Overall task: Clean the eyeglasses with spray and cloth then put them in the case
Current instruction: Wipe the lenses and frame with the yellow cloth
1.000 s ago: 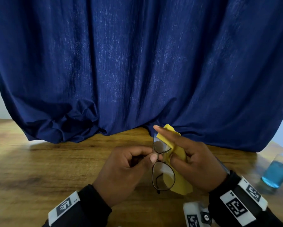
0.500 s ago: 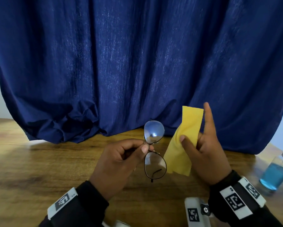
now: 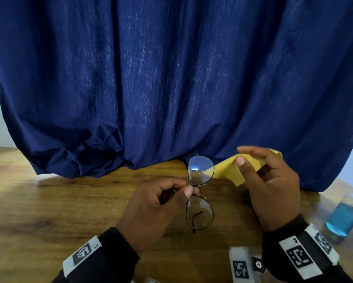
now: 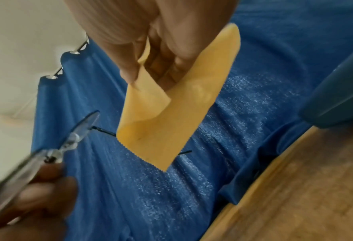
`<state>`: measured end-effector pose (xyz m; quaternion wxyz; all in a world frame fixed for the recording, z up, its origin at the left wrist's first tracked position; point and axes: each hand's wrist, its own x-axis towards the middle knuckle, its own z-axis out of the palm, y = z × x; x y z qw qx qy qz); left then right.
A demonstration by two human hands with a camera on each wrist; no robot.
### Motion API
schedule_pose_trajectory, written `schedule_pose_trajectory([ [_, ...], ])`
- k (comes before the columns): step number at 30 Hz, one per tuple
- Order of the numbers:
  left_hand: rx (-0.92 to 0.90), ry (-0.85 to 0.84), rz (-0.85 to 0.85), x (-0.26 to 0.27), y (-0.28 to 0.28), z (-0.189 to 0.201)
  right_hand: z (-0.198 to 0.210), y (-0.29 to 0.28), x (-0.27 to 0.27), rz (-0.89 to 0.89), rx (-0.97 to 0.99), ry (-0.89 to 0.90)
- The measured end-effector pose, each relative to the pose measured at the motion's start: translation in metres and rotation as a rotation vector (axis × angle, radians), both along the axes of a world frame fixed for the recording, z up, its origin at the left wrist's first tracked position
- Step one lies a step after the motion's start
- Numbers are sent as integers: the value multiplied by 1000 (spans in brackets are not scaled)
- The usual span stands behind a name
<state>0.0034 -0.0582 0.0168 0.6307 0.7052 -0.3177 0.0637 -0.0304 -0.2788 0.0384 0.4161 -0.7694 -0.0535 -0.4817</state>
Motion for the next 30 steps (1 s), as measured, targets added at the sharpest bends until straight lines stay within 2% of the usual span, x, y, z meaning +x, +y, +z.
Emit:
schedule_pose_trajectory([
  [5, 23, -13, -15, -1, -1, -1, 9, 15, -14, 111, -130, -107],
  [9, 42, -23, -2, 1, 0, -3, 1, 16, -4, 155, -373, 11],
  [14, 28, -29, -10, 1, 2, -3, 1, 14, -4, 371, -422, 72],
  [16, 27, -32, -9, 1, 2, -2, 0, 13, -6, 364, -444, 64],
  [19, 0, -18, -8, 1, 3, -1, -1, 9, -6, 221, -429, 36],
  [21, 5, -35, -10, 2, 2, -2, -3, 7, -4, 189, -427, 60],
  [26, 59, -54, -7, 1, 1, -4, -9, 7, 0, 321, -437, 211],
  [30, 42, -50, -16, 1, 2, -4, -5, 11, -3, 432, -399, 187],
])
